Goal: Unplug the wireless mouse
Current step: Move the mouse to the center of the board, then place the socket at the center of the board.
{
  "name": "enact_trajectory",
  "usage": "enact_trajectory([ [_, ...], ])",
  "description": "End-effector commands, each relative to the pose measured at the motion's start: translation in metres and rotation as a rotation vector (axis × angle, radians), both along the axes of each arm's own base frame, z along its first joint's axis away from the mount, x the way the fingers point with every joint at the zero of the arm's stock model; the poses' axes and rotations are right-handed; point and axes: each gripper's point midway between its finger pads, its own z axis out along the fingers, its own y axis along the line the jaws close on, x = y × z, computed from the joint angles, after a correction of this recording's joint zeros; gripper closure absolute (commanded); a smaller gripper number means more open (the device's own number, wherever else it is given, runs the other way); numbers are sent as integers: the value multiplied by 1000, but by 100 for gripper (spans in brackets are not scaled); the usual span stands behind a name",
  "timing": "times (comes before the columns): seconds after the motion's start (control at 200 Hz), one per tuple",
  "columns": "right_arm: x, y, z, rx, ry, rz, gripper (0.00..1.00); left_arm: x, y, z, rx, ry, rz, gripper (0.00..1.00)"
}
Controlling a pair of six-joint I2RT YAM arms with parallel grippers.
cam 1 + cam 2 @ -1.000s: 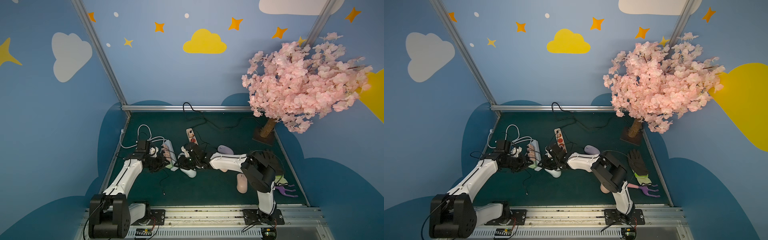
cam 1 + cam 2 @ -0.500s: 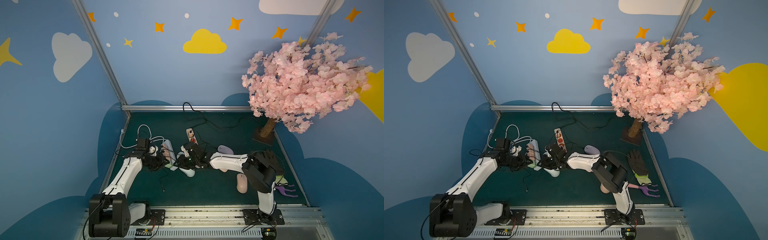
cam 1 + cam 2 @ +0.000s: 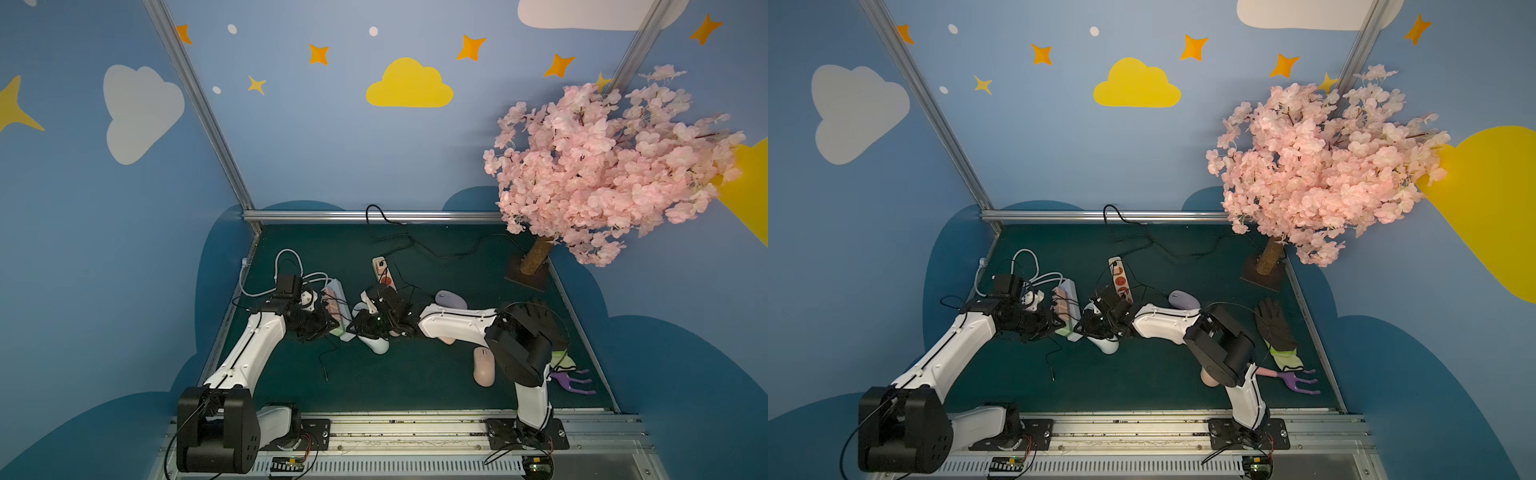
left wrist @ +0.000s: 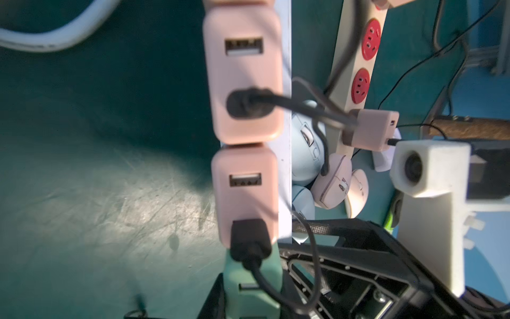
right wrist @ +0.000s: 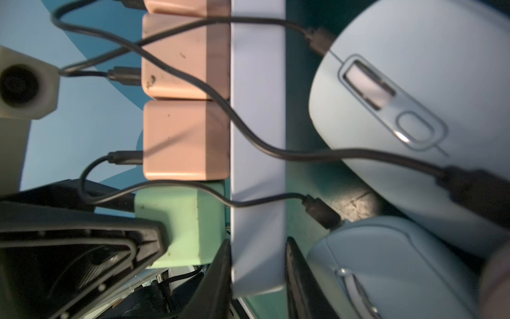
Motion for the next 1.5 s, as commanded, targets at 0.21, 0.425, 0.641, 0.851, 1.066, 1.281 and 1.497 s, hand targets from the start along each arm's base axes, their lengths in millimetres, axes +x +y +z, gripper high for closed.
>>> enact_trajectory([
  [0.21,10,-48,-48,-224,33,-101,86,-2,37,18,312,-7,-11,96],
  [0.425,10,-43,-45,-201,30,-93,86,6,5,28,54,-83,-13,96],
  [0.641,10,-22,-32,-99,20,-53,79,-4,24,22,157,-22,39,96],
  [0.851,10,-5,-17,-44,-4,-12,52,-7,36,27,203,-35,68,96],
  [1.066,7,-12,12,-21,-72,3,42,-5,33,45,190,-115,52,96],
  [1.281,-4,-35,56,-69,-226,39,40,-2,21,74,138,-242,7,96],
  [1.497,-14,-79,96,-128,-469,73,40,-5,-10,103,115,-343,-112,96],
])
